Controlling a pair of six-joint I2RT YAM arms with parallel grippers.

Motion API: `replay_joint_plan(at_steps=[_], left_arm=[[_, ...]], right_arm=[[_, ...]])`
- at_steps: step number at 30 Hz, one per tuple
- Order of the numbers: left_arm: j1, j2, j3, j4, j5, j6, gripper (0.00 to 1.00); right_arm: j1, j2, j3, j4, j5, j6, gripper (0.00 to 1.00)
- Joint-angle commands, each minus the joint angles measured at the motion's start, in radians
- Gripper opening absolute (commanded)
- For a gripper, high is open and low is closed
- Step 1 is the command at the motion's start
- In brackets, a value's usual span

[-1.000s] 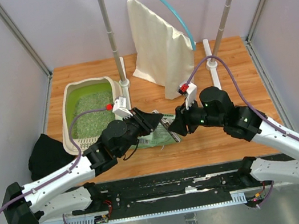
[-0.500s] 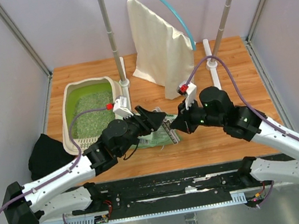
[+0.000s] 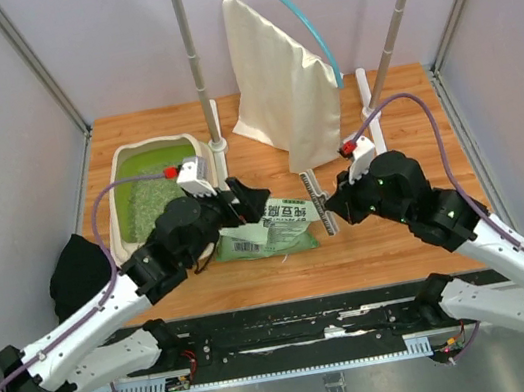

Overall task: Fill the litter box with clean litter
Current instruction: Pick up the clamp at the center of the board.

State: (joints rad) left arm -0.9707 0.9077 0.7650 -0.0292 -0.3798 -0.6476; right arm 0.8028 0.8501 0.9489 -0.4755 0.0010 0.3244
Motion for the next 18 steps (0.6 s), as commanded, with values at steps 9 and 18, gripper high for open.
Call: replay_joint_plan(at_steps=[9,18], left_arm=[[0.384,0.340,0.319,-0.335,0.722,0.668,1.00],[0.426,0.553,0.429,-0.469,0.815,0.962,0.99]], right_arm=[[-0.334,-0.029,-0.036,-0.053,-0.344,-0.119,0.01],[-0.353,-0.014,0.003,-0.056,-0.419,-0.232,0.01]])
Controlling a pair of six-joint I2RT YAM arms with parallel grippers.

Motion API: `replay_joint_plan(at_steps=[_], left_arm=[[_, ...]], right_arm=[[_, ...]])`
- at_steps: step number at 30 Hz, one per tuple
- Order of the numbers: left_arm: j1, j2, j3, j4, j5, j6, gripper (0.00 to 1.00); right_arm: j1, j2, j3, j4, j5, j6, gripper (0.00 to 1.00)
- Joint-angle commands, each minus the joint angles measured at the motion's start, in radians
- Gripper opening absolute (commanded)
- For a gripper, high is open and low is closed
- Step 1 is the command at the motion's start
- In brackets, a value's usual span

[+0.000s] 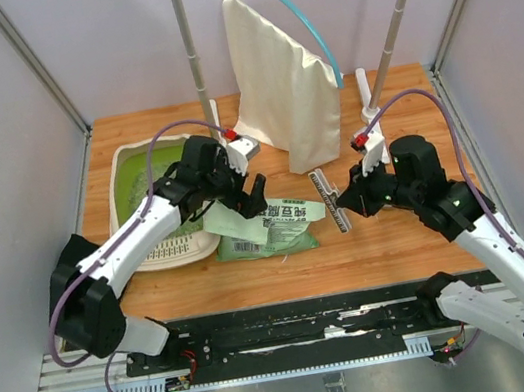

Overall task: Fill the litter box with clean litter
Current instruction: Pick up the clamp at the center of the board, then clamp the cat litter bag at the center of the board.

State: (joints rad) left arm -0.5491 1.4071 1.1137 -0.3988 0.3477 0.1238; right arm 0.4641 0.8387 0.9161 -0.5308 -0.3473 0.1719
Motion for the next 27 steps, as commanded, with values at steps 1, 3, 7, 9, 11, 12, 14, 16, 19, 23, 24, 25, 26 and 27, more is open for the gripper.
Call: replay_joint_plan(at_steps=[1,3,7,9,11,12,14,16,19,23,24,25,26,27], left_arm=[[0.006,0.072,0.094,-0.110,0.090,0.213,0.99],[0.013,0.098,0.117,-0.122,0.093,0.245,0.99],[0.074,0.141,0.141,-0.121,0.166,0.268,0.98],[0.118,0.164,0.154,-0.131,0.223,0.271,0.97],[0.141,0.188,0.172,-0.158,0.272,0.291,0.96],[0.147,0.203,0.186,-0.178,0.295,0.302,0.96],[0.150,0.245,0.211,-0.236,0.350,0.341,0.96],[0.150,0.291,0.227,-0.285,0.379,0.370,0.92],[0.150,0.360,0.273,-0.344,0.381,0.368,0.79],[0.150,0.405,0.326,-0.415,0.422,0.376,0.61],[0.150,0.401,0.330,-0.421,0.435,0.374,0.55],[0.150,0.395,0.329,-0.424,0.446,0.373,0.47],[0.150,0.384,0.322,-0.424,0.452,0.373,0.40],[0.150,0.374,0.311,-0.420,0.452,0.371,0.35]], right_arm=[[-0.014,-0.002,0.038,-0.001,-0.080,-0.088,0.01],[-0.015,-0.001,0.040,-0.001,-0.093,-0.101,0.01],[-0.015,0.005,0.036,-0.004,-0.118,-0.130,0.01],[-0.015,0.008,0.036,-0.006,-0.125,-0.141,0.01],[-0.015,0.010,0.034,-0.006,-0.130,-0.150,0.01],[-0.015,0.010,0.034,-0.006,-0.132,-0.157,0.01],[-0.015,0.010,0.035,-0.007,-0.130,-0.169,0.01],[-0.015,0.010,0.037,-0.010,-0.130,-0.170,0.01],[-0.015,0.013,0.036,-0.011,-0.143,-0.163,0.01],[-0.015,0.009,0.026,-0.020,-0.142,-0.184,0.01],[-0.015,0.007,0.024,-0.022,-0.141,-0.197,0.01],[-0.015,0.006,0.021,-0.023,-0.139,-0.207,0.01],[-0.015,0.005,0.020,-0.023,-0.139,-0.220,0.01],[-0.014,0.005,0.018,-0.023,-0.141,-0.236,0.01]])
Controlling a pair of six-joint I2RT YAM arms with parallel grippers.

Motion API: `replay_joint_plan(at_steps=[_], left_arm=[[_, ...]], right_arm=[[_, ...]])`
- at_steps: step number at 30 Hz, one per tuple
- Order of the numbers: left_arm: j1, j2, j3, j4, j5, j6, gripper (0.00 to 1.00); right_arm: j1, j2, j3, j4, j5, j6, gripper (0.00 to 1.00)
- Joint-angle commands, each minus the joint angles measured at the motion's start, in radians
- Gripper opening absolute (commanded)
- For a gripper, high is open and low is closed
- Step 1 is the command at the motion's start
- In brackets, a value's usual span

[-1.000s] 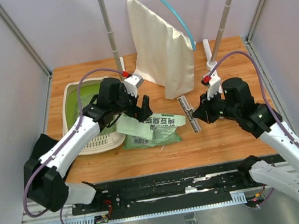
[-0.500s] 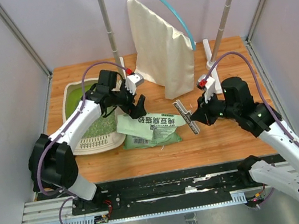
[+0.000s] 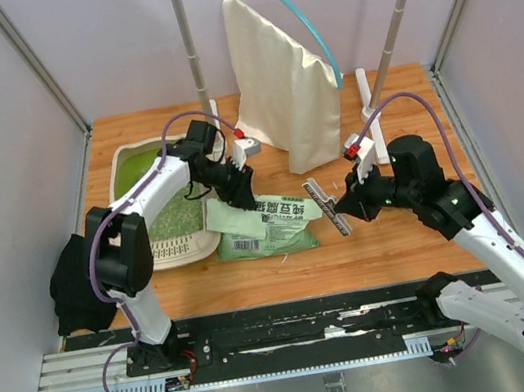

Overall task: Fill the litter box with clean litter
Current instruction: Clamp the cat litter bag at the center of the board.

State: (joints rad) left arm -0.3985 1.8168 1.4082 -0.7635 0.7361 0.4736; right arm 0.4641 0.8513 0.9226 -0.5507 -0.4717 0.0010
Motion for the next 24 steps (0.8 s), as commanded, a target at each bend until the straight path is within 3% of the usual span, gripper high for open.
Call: replay_joint_plan(at_steps=[1,3,8,19,24], left_arm=[[-0.002,-0.052,0.000,-0.050,0.063,0.016,0.29],[-0.002,-0.091,-0.029,-0.033,0.065,0.004,0.17],[-0.042,-0.216,-0.143,0.040,0.077,-0.016,0.01],[-0.179,-0.477,-0.363,0.276,0.021,-0.150,0.00],[-0.185,-0.514,-0.409,0.317,0.025,-0.168,0.01]], right_arm=[[-0.014,-0.008,0.011,-0.003,-0.019,-0.084,0.01],[-0.015,-0.008,0.014,-0.006,-0.026,-0.122,0.01],[-0.015,0.003,0.036,-0.034,-0.048,-0.232,0.01],[-0.013,0.041,0.076,-0.061,-0.225,-0.361,0.01],[-0.012,-0.012,-0.053,0.220,-0.333,-0.200,0.01]])
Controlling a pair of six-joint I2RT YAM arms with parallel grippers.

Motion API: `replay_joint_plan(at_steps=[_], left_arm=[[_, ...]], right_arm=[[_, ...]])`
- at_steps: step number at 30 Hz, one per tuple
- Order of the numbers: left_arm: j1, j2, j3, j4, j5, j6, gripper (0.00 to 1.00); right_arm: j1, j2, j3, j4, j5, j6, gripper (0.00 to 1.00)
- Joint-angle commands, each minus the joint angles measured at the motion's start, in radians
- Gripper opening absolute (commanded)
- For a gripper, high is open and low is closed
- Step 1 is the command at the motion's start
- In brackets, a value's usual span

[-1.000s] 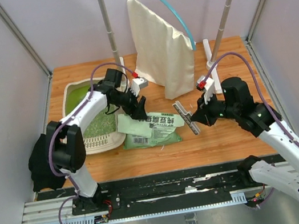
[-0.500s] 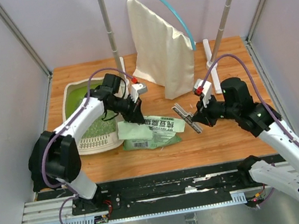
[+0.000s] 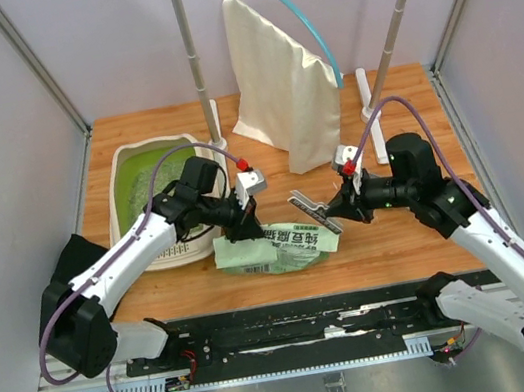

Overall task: Fill the litter box with clean litter
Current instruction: Clamp the cat litter bag at the center of the board.

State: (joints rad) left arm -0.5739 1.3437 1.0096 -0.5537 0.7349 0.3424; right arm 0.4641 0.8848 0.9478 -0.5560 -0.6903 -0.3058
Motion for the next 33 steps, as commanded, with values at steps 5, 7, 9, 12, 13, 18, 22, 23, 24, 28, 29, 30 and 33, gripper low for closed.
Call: replay_joint_plan(at_steps=[5,7,9,12,13,18,22,23,24,28,29,30,33], left_arm=[[-0.019,-0.037,-0.015,0.109,0.037,-0.024,0.01],[-0.021,-0.039,-0.019,0.112,0.049,-0.014,0.00],[-0.021,-0.041,-0.026,0.117,0.057,-0.007,0.00],[-0.021,-0.039,-0.026,0.112,0.057,0.003,0.01],[-0.021,-0.037,-0.026,0.109,0.057,0.007,0.00],[-0.021,-0.039,-0.025,0.096,0.071,0.030,0.01],[-0.021,-0.047,-0.028,0.095,0.074,0.047,0.01],[-0.021,-0.049,-0.029,0.095,0.073,0.047,0.01],[-0.021,-0.049,-0.029,0.095,0.071,0.046,0.00],[-0.021,-0.049,-0.029,0.093,0.067,0.049,0.01],[-0.022,-0.048,-0.029,0.093,0.068,0.049,0.01],[-0.021,-0.049,-0.029,0.092,0.068,0.049,0.01],[-0.021,-0.049,-0.027,0.089,0.062,0.049,0.00]], right_arm=[[-0.012,-0.058,-0.208,0.534,-0.138,0.275,0.01],[-0.012,-0.044,-0.226,0.593,-0.141,0.292,0.01],[-0.012,-0.027,-0.227,0.617,-0.146,0.291,0.01],[-0.012,-0.003,-0.226,0.664,-0.158,0.299,0.01],[-0.012,0.005,-0.222,0.673,-0.161,0.305,0.01],[-0.012,0.033,-0.235,0.740,-0.144,0.326,0.01],[-0.012,0.073,-0.244,0.768,-0.147,0.344,0.01],[-0.012,0.083,-0.246,0.777,-0.158,0.351,0.01],[-0.012,0.094,-0.248,0.782,-0.174,0.359,0.01],[-0.011,0.119,-0.260,0.775,-0.197,0.347,0.01],[-0.011,0.126,-0.262,0.771,-0.196,0.335,0.01],[-0.012,0.133,-0.263,0.761,-0.199,0.327,0.01],[-0.012,0.152,-0.226,0.681,-0.268,0.286,0.01]])
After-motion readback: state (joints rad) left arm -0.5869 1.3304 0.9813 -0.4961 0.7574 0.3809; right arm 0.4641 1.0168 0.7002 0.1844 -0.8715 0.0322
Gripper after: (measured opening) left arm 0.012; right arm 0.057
